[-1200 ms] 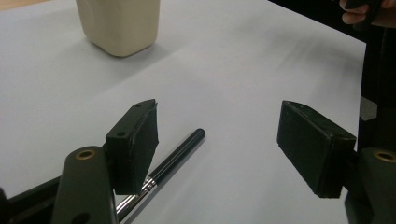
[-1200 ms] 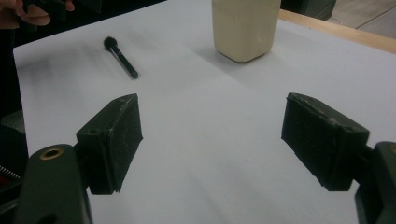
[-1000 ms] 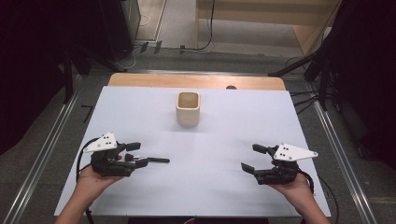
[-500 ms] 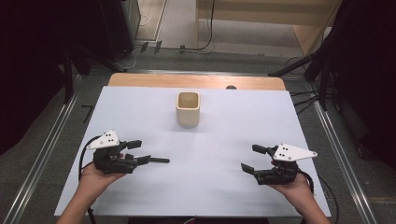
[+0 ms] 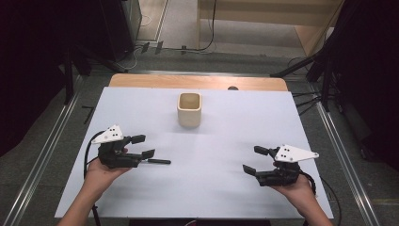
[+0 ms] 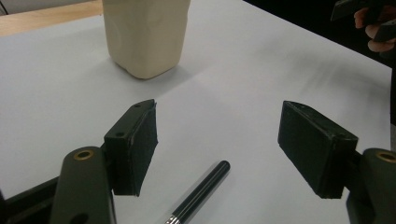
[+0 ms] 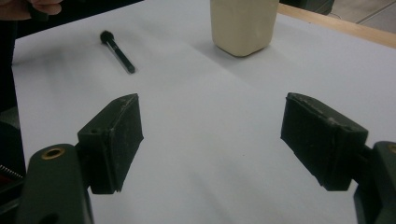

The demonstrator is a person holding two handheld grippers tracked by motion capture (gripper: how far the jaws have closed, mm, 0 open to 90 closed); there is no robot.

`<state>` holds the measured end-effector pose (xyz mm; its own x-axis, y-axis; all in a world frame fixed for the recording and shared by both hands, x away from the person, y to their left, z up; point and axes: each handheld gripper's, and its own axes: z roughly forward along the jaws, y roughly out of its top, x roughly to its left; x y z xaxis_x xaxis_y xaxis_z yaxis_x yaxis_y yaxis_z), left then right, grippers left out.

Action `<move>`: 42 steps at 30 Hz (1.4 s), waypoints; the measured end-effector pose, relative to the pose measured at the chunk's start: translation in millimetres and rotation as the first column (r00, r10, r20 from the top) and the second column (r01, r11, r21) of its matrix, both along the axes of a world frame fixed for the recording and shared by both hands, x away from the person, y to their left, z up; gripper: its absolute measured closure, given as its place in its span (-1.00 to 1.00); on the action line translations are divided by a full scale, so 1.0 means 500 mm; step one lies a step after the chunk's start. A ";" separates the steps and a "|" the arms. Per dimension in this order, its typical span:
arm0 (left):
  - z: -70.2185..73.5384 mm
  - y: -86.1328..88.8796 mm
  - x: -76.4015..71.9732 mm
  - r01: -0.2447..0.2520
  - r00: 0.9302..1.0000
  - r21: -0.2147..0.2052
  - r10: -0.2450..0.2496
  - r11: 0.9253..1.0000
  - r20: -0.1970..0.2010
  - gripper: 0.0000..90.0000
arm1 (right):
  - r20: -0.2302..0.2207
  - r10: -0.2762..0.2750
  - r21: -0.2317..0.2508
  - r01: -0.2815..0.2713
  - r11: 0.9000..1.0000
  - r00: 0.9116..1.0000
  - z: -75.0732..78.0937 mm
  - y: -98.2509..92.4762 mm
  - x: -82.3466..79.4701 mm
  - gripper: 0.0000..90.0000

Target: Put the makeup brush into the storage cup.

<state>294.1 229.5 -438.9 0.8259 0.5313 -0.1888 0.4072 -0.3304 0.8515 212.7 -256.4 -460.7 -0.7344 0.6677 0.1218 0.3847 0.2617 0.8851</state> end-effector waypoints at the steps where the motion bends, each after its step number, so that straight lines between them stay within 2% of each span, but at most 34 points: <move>1: 0.000 0.000 0.000 0.000 1.000 0.000 0.000 1.000 0.000 -0.36 | 0.000 0.000 0.000 0.000 1.000 1.000 0.000 0.000 0.000 -0.52; 16: 0.021 -0.012 0.037 -0.009 0.999 -0.048 0.011 0.999 0.041 -0.35 | -0.004 0.005 -0.007 -0.005 1.000 1.000 -0.002 0.001 0.002 -0.52; 20: 0.018 -0.010 0.039 0.000 1.000 -0.023 0.000 1.000 0.015 -0.35 | -0.002 0.004 -0.006 -0.004 1.000 1.000 -0.001 0.000 0.001 -0.52; 21: 0.019 -0.010 0.039 0.013 1.000 -0.009 -0.013 1.000 -0.001 -0.35 | -0.003 0.004 -0.006 -0.004 1.000 1.000 -0.001 0.000 0.001 -0.52; 22: 0.022 -0.012 0.035 0.043 0.999 0.036 -0.043 0.998 -0.009 -0.35 | -0.004 0.003 -0.006 -0.003 1.000 1.000 -0.001 0.000 0.001 -0.52; 23: 0.022 -0.012 0.035 0.043 0.999 0.036 -0.043 0.998 -0.009 -0.36 | -0.004 0.003 -0.006 -0.003 1.000 1.000 -0.001 0.000 0.001 -0.52; 24: 0.028 -0.015 0.033 0.079 0.997 0.080 -0.077 0.994 -0.026 -0.37 | -0.007 0.004 -0.009 -0.004 1.000 1.000 -0.002 0.001 0.001 -0.52; 25: 0.028 -0.015 0.033 0.079 0.997 0.080 -0.077 0.994 -0.026 -0.37 | -0.007 0.004 -0.009 -0.004 1.000 1.000 -0.002 0.001 0.001 -0.52; 27: 0.039 -0.017 0.034 0.093 0.995 0.124 -0.089 0.988 -0.034 -0.37 | -0.006 0.007 -0.011 -0.007 1.000 1.000 -0.002 0.002 0.001 -0.52; 28: 0.048 -0.016 0.038 0.109 0.994 0.149 -0.103 0.983 -0.043 -0.37 | -0.005 0.008 -0.011 -0.008 1.000 1.000 -0.003 0.002 0.002 -0.52; 30: 0.057 -0.013 0.042 0.115 0.993 0.162 -0.109 0.980 -0.045 -0.36 | -0.014 0.008 -0.017 -0.008 1.000 1.000 -0.005 0.002 0.002 -0.52; 32: 0.067 -0.009 0.048 0.136 0.990 0.176 -0.126 0.975 -0.068 -0.36 | -0.015 0.008 -0.017 -0.008 1.000 1.000 -0.005 0.002 0.002 -0.52; 33: 0.074 -0.008 0.053 0.156 0.986 0.191 -0.142 0.969 -0.085 -0.36 | -0.014 0.008 -0.016 -0.008 1.000 1.000 -0.005 0.002 0.002 -0.52; 34: 0.074 -0.008 0.053 0.156 0.986 0.191 -0.142 0.969 -0.085 -0.37 | -0.014 0.009 -0.014 -0.009 1.000 1.000 -0.004 0.002 0.002 -0.52; 36: 0.079 -0.008 0.057 0.174 0.983 0.222 -0.159 0.959 -0.087 -0.37 | -0.015 0.012 -0.014 -0.013 1.000 1.000 -0.005 0.003 0.002 -0.52; 38: 0.081 -0.009 0.061 0.193 0.979 0.244 -0.171 0.950 -0.106 -0.37 | -0.019 0.014 -0.014 -0.014 1.000 1.000 -0.006 0.003 0.003 -0.52; 42: 0.084 -0.015 0.068 0.226 0.972 0.299 -0.197 0.927 -0.125 -0.39 | -0.027 0.020 -0.016 -0.021 1.000 0.999 -0.007 0.004 0.003 -0.52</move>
